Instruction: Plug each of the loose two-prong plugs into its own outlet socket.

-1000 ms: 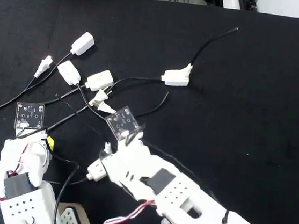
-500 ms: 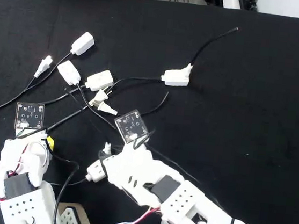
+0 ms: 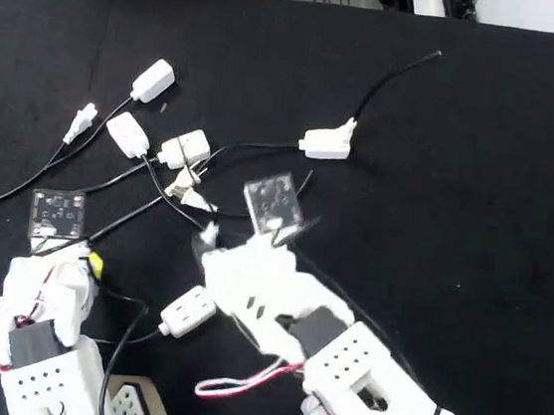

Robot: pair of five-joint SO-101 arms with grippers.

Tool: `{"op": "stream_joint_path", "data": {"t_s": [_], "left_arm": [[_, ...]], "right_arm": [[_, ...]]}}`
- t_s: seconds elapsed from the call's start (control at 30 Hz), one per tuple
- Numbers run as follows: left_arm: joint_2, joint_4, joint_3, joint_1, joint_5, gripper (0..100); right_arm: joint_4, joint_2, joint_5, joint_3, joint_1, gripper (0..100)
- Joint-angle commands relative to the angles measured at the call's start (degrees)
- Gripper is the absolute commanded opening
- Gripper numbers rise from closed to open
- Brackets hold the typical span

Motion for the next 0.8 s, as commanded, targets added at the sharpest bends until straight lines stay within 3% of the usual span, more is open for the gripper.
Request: {"op": "stream_joint_path", "data": {"t_s": [0.0,0.17,0.37,0.43,0.57,0.77], "left_arm": [[-0.26,-0.62,-2.42,5.32,0.79,22],[-0.26,-0.44,-3.30,13.93,0.26,22],[-0.26,12.22,-14.73,24.13,-7.74,22],[0.35,13.19,-18.07,27.56,-8.09,22],[4.13,10.64,-19.47,33.71,-8.09,25],[25.32,10.20,-25.36,42.15,-5.01,28]], "right_arm": [[0.26,-1.54,-2.81,-6.64,0.70,1.3],[5.98,-1.89,-2.46,-9.27,4.31,1.3],[38.68,-12.62,-2.37,-24.48,25.76,1.4],[44.84,-15.87,-0.44,-28.18,30.07,1.4],[45.19,-15.78,3.60,-26.59,31.47,1.3],[40.26,-5.05,3.43,-24.13,32.79,1.2]]}}
